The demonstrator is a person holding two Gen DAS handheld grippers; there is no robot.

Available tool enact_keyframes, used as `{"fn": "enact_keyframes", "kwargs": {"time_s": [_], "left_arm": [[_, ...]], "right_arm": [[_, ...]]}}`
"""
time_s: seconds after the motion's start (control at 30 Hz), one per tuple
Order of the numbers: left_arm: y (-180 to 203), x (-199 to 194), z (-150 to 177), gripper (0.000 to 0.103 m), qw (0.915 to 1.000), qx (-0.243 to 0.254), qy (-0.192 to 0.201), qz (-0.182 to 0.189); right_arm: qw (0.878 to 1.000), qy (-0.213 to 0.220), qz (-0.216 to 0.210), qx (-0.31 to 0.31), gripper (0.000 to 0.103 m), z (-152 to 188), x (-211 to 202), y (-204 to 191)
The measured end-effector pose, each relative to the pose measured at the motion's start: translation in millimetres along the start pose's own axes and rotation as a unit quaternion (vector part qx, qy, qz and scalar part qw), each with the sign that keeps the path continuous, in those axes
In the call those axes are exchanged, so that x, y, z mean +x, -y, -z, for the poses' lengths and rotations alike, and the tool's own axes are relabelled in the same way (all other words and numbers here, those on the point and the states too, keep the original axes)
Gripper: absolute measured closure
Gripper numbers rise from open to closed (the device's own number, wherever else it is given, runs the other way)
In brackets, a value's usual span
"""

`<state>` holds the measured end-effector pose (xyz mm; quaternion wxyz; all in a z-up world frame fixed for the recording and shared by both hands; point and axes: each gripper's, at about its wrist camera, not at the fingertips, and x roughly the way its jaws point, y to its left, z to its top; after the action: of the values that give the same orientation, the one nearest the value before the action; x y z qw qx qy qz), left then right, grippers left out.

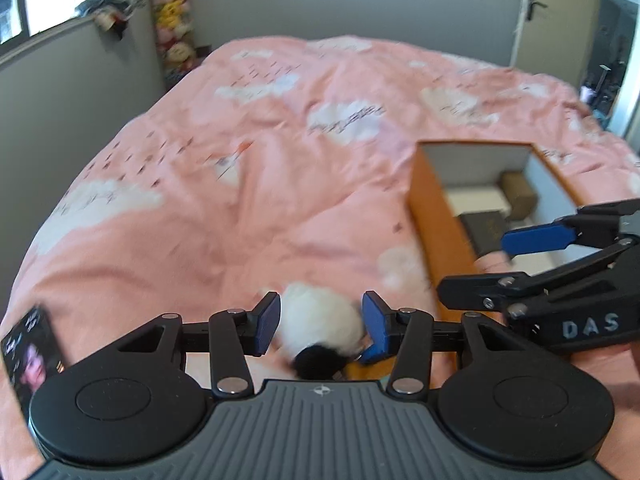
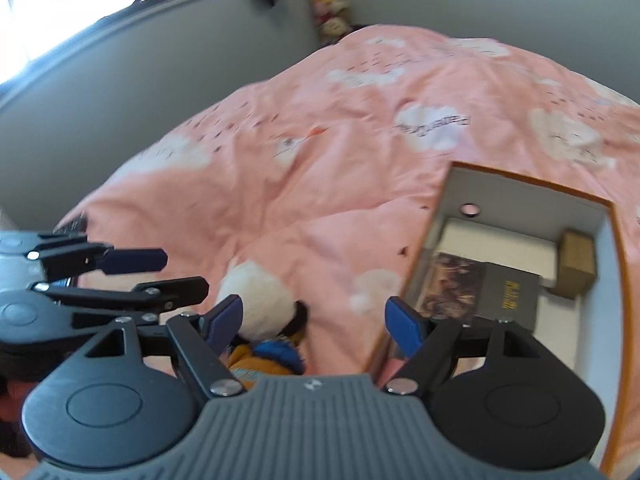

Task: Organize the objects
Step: 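Open both tools and withdraw them toward the plush toys, then grasp the orange plush keychain toy with the right tool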

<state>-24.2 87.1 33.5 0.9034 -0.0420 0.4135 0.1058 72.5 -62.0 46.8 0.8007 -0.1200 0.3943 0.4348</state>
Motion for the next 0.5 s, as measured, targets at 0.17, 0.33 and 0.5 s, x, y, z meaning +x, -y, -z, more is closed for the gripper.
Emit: {"fn": "enact_keyframes", "kwargs": {"time_s": [0.17, 0.33, 0.5], "left_arm": [[-19, 6, 22, 0.048, 0.9992, -0.016, -0.036, 0.001], [-31, 18, 33, 0.049, 0.9959, -0.039, -0.077, 0.029], [-32, 24, 41, 0.056, 0.9954, -0.031, -0.089, 0.017]], "right_arm": [[0.999, -0.047, -0.018, -0.018, 0.020, 5, 18, -16], [0.994, -0.108, -0.031, -0.014, 0.043, 14, 42, -25], [0.989, -0.140, -0.041, -0.032, 0.047, 20, 55, -38]]}}
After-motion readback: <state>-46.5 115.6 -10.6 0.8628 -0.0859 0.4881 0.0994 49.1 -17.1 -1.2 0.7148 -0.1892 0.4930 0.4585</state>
